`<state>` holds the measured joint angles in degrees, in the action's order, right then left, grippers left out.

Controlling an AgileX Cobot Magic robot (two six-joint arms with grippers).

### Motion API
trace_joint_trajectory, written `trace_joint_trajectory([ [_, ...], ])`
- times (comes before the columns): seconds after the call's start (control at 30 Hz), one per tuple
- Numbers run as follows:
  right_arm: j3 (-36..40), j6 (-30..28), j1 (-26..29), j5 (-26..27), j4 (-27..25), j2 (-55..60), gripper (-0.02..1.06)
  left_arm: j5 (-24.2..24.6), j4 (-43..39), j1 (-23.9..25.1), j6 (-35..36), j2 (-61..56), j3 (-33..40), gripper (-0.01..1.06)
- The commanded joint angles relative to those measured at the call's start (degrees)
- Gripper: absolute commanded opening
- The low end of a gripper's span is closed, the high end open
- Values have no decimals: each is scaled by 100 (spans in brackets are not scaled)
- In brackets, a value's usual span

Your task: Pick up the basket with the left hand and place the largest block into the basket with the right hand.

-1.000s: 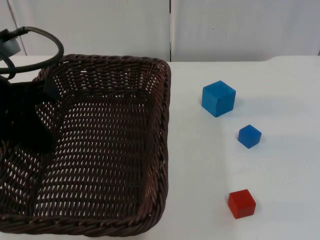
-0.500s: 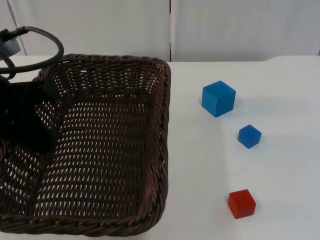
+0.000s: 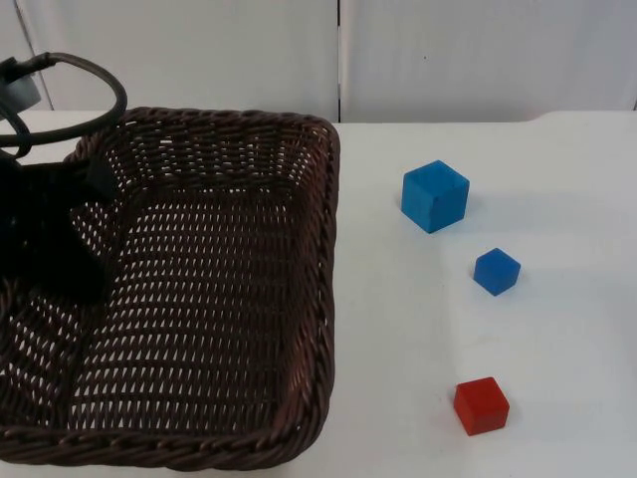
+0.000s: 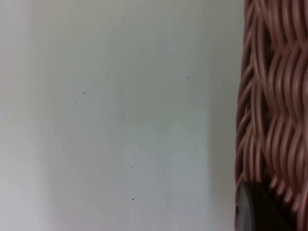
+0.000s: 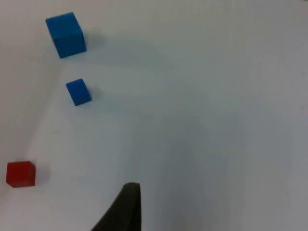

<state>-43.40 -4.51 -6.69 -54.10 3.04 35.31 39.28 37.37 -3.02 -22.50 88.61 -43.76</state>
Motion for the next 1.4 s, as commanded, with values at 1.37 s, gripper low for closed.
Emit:
trace_joint_trajectory([
  [1.37, -1382, -2298, -1170, 2124, -1649, 5468, 105, -22, 69, 6, 28, -82, 10, 0],
])
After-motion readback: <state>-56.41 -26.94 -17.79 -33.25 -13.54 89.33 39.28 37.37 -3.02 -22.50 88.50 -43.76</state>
